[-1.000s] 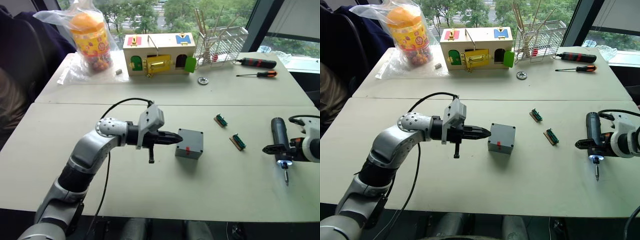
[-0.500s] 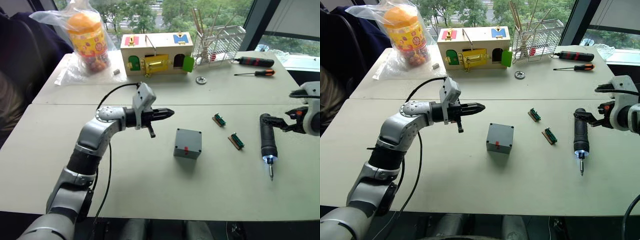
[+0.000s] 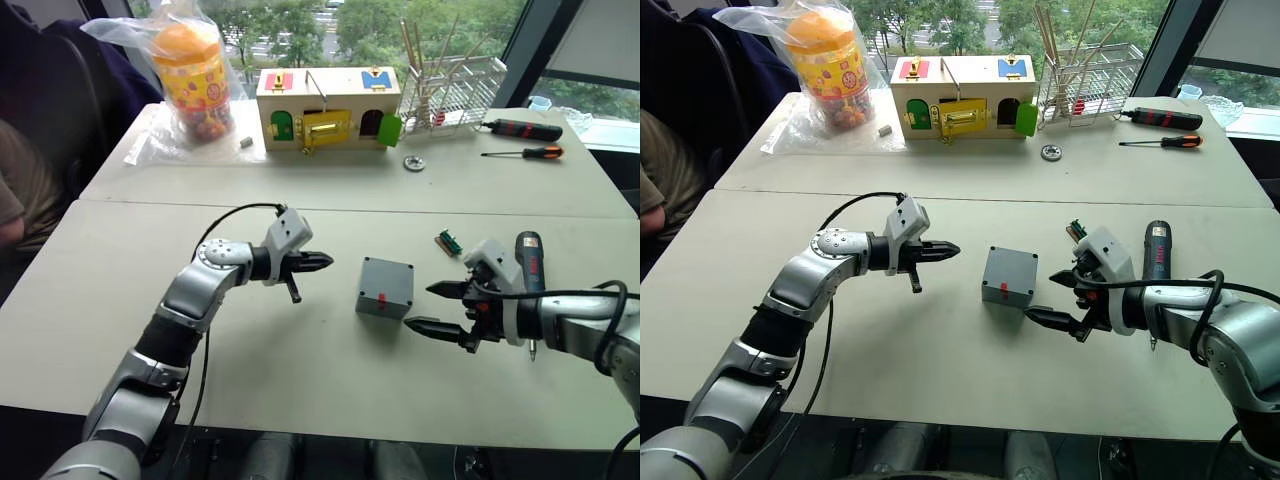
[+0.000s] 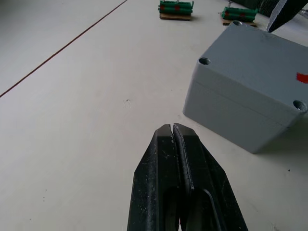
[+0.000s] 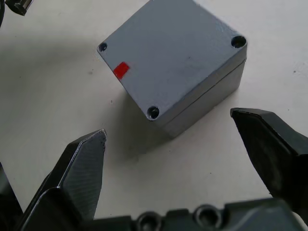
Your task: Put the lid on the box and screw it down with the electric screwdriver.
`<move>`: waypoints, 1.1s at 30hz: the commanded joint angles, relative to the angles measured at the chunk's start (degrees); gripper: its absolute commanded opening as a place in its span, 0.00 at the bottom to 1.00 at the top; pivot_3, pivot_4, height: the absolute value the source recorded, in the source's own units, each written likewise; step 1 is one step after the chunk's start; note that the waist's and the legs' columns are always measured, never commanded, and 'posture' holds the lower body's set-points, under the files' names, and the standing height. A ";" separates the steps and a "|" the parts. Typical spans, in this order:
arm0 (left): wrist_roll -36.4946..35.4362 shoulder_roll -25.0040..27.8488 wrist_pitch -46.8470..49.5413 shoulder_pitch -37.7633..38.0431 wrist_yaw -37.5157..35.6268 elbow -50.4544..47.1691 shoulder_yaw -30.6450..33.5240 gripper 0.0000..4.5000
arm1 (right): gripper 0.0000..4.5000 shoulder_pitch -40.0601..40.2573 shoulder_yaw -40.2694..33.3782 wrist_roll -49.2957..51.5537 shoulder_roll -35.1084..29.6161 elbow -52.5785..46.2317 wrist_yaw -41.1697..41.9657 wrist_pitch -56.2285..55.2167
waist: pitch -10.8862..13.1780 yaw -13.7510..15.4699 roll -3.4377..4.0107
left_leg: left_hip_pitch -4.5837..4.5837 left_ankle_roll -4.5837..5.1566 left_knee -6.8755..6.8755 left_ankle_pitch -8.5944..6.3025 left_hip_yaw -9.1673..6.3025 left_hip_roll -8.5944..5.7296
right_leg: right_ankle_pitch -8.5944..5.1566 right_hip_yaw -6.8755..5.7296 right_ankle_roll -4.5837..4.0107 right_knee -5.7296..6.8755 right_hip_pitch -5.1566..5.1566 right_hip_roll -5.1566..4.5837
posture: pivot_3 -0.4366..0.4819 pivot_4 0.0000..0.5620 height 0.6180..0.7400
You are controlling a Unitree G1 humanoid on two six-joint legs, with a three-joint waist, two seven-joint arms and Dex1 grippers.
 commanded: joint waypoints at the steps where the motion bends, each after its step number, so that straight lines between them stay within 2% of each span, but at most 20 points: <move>1: -0.17 -1.71 0.37 0.36 0.14 -2.91 -1.12 0.00 | 0.99 0.28 -1.39 1.39 1.50 -2.63 -1.34 -0.38 | 0.00 -0.05 0.00 | 0.00 0.00 0.00 0.00 0.00 0.00 | 0.00 0.00 0.00 0.00 0.00 0.00 | 0.48 0.27 1.00; 8: 2.15 -5.16 -2.78 -1.91 -0.37 2.26 -3.45 0.00 | 0.99 -1.21 3.97 1.12 4.63 -3.37 -3.73 0.02 | 0.01 -0.10 -0.02 | 0.00 0.00 0.00 0.00 0.00 0.00 | 0.00 -0.01 0.00 0.03 0.00 0.03 | 0.48 0.27 1.00; 18: 7.04 -11.60 -13.00 -10.12 -1.32 19.41 -4.56 0.00 | 0.99 -2.79 7.40 6.50 9.40 -6.85 -4.83 3.33 | 0.01 -0.09 -0.05 | 0.00 0.00 0.00 0.00 0.00 -0.01 | 0.00 -0.03 0.00 0.08 -0.02 0.06 | 0.48 0.27 1.00; 20: 7.92 -12.27 -14.67 -11.21 -0.85 22.03 -3.99 0.00 | 0.99 -2.86 6.99 6.54 9.21 -7.16 -5.53 3.64 | 0.02 -0.07 -0.06 | 0.00 0.01 0.00 0.00 0.00 -0.02 | 0.00 -0.04 0.00 0.09 -0.02 0.05 | 0.48 0.27 1.00; 23: 10.29 -9.98 -15.52 -12.23 0.86 23.37 -2.69 0.00 | 0.99 -2.12 6.56 2.60 4.20 -6.28 -4.50 1.62 | 0.02 -0.12 -0.07 | 0.00 0.02 0.02 -0.01 0.00 -0.05 | 0.00 -0.04 0.00 0.12 -0.02 0.03 | 0.48 0.27 1.00; 27: 10.53 -3.86 -12.13 -10.15 -0.20 16.64 -0.91 0.00 | 0.99 -0.76 8.00 -3.94 -2.00 -1.86 -1.51 -4.90 | 0.03 -0.69 -0.10 | 0.00 0.03 -0.03 -0.01 0.01 -0.07 | 0.00 -0.04 0.00 0.24 -0.13 0.01 | 0.48 0.27 1.00; 33: 0.74 2.03 3.39 -0.23 -6.03 -6.34 1.34 0.00 | 0.99 -3.90 13.30 -12.91 -2.52 7.47 3.14 -16.29 | 0.03 -1.53 -0.09 | 0.00 0.03 -0.07 -0.02 -0.03 -0.08 | 0.00 -0.03 0.00 0.29 -0.16 -0.03 | 0.48 0.27 1.00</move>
